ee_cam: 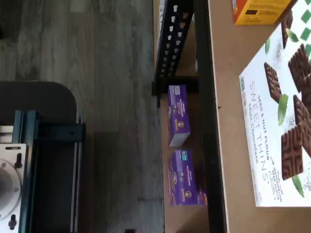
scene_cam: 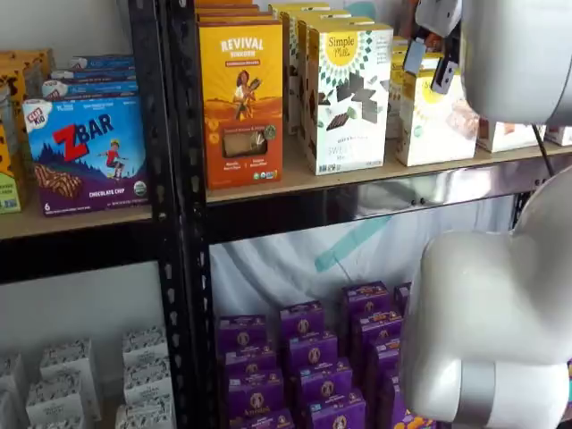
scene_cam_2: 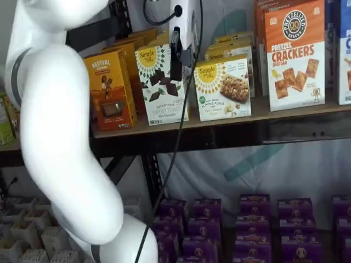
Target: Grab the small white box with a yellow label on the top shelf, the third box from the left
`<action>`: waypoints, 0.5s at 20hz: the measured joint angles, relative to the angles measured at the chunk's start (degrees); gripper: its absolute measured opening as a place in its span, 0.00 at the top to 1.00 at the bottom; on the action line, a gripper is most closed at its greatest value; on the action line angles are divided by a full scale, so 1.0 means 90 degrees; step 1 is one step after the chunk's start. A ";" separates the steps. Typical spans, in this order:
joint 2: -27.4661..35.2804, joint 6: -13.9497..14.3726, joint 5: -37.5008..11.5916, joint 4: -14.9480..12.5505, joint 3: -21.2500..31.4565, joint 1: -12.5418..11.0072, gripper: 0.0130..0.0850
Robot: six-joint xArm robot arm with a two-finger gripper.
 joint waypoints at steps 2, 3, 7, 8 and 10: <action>-0.0340 0.0012 -0.0588 0.0102 0.0433 0.0030 0.00; -0.0427 0.0036 -0.0741 0.0141 0.0539 0.0058 0.00; -0.0545 0.0135 -0.0972 0.0235 0.0691 0.0149 0.00; -0.0555 0.0150 -0.1021 0.0256 0.0712 0.0162 0.00; -0.0509 0.0171 -0.1042 0.0251 0.0669 0.0189 0.00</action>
